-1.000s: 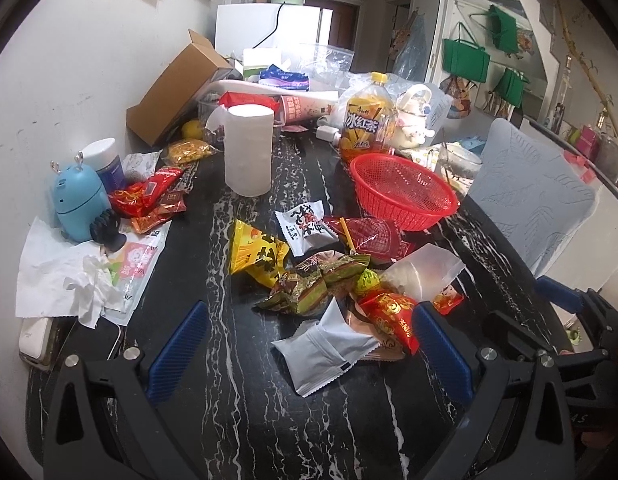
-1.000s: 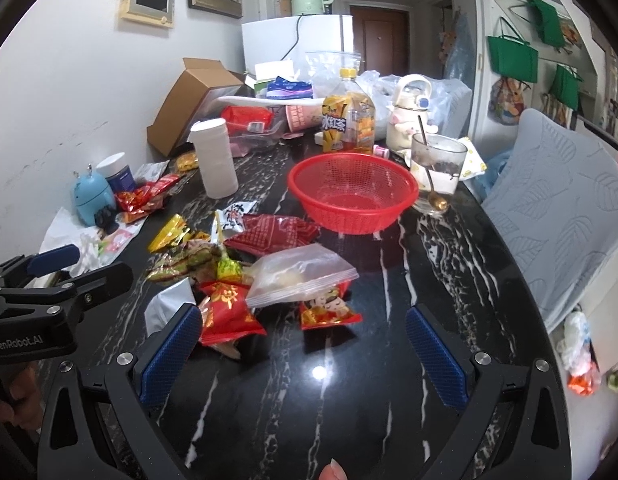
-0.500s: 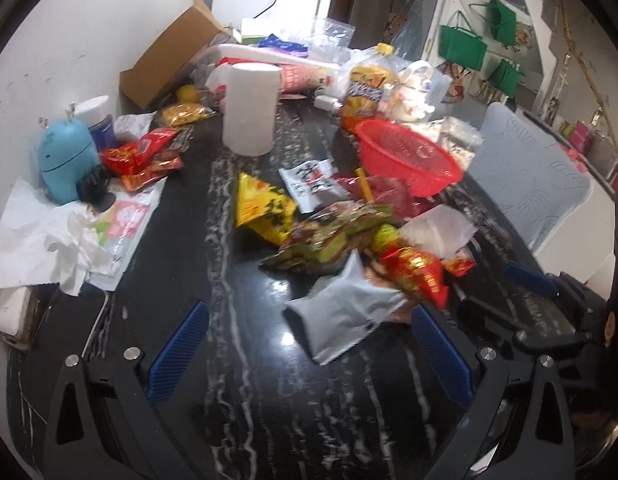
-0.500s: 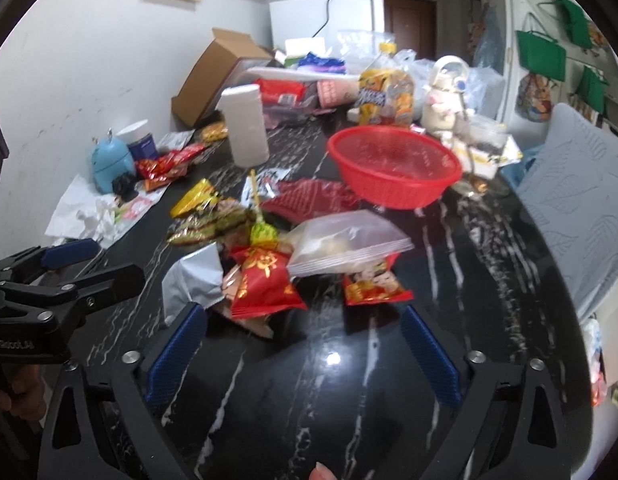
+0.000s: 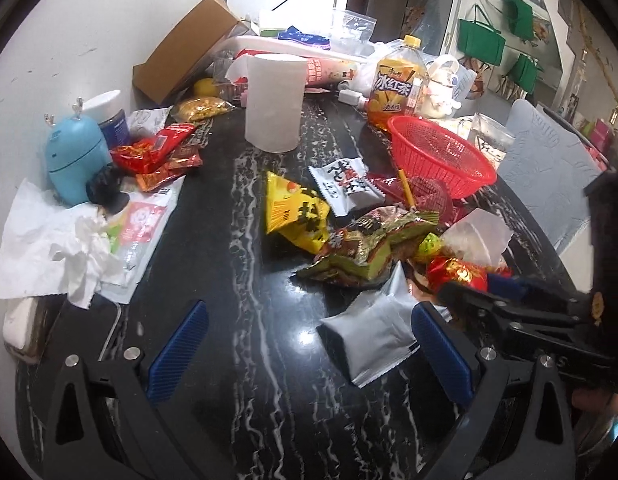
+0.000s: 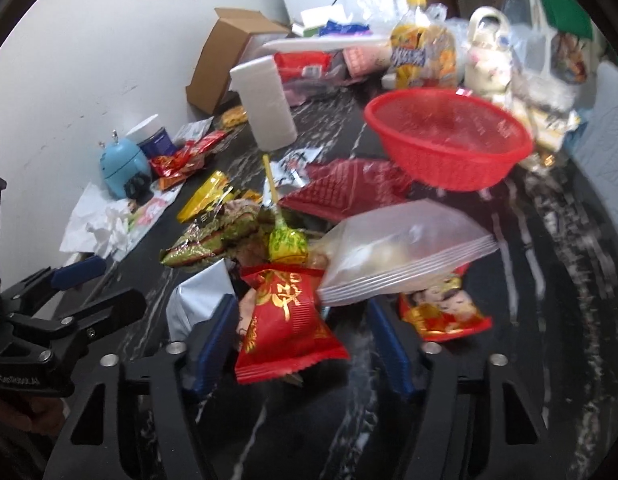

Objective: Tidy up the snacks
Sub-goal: 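Grasp the red gold-printed snack bag with the right tool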

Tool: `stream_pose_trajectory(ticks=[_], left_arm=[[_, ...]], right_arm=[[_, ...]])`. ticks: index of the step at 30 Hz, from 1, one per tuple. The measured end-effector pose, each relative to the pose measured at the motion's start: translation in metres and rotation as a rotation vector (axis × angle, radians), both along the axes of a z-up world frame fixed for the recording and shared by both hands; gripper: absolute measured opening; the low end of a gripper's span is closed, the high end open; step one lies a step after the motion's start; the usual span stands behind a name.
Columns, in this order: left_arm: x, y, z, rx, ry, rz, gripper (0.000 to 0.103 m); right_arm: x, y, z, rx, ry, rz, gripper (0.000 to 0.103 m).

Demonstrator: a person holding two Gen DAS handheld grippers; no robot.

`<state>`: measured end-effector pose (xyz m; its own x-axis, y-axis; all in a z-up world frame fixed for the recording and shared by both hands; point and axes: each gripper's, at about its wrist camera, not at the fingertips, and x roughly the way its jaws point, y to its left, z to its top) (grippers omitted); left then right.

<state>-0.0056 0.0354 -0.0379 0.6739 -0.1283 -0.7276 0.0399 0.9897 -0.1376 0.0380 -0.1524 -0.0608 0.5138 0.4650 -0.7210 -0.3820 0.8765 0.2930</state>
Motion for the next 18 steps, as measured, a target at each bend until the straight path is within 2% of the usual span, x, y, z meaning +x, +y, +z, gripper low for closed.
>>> stream_pose_trajectory(ticks=[2, 7, 11, 18], left_arm=[[0.002, -0.003, -0.003, -0.020, 0.004, -0.023, 0.102], [0.008, -0.016, -0.008, -0.019, 0.026, -0.051, 0.102], [0.014, -0.028, -0.016, -0.036, 0.048, -0.109, 0.102], [0.019, -0.043, -0.028, 0.012, 0.055, -0.146, 0.102]], right_arm=[[0.002, -0.002, -0.004, 0.040, 0.022, 0.012, 0.044], [-0.006, -0.005, 0.001, 0.040, -0.018, 0.027, 0.036], [-0.017, -0.012, 0.004, 0.063, -0.014, 0.042, 0.036], [-0.037, -0.028, 0.000, 0.036, -0.031, -0.001, 0.035]])
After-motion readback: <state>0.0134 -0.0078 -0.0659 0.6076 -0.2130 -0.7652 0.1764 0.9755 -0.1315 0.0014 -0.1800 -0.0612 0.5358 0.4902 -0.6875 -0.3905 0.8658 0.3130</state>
